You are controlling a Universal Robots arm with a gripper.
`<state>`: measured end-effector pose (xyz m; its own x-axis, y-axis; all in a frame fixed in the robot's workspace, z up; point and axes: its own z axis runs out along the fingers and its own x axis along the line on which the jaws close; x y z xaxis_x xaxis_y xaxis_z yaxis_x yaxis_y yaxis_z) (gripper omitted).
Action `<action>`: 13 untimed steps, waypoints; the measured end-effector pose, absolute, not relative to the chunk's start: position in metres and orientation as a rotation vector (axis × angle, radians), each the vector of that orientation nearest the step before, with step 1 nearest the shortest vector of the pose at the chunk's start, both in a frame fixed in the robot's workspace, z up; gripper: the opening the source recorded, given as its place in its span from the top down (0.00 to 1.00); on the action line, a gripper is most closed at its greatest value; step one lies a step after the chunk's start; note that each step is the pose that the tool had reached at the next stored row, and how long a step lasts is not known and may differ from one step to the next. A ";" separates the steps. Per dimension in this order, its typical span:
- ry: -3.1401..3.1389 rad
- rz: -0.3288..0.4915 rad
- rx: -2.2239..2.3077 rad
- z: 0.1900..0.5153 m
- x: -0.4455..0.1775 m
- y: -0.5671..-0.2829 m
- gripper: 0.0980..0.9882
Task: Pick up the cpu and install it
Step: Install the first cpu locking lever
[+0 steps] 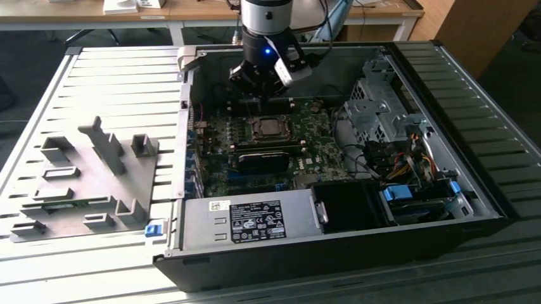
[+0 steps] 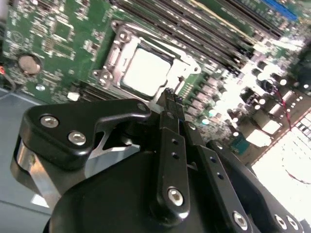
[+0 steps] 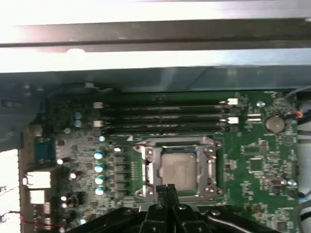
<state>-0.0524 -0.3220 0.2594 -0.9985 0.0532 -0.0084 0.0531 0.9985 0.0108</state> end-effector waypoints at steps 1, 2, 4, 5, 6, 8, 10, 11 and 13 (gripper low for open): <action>3.132 0.016 0.083 0.259 -0.055 -0.322 0.99; 3.132 0.017 0.084 0.259 -0.058 -0.322 0.99; 3.132 0.016 0.083 0.259 -0.063 -0.322 0.99; 3.132 0.017 0.083 0.259 -0.064 -0.322 0.99; 3.132 0.017 0.084 0.259 -0.066 -0.322 0.99; 3.132 0.017 0.084 0.259 -0.069 -0.322 0.99; 3.132 0.017 0.084 0.259 -0.071 -0.322 0.99; 3.132 0.016 0.083 0.259 -0.072 -0.322 0.99; 3.132 0.016 0.083 0.259 -0.075 -0.322 0.99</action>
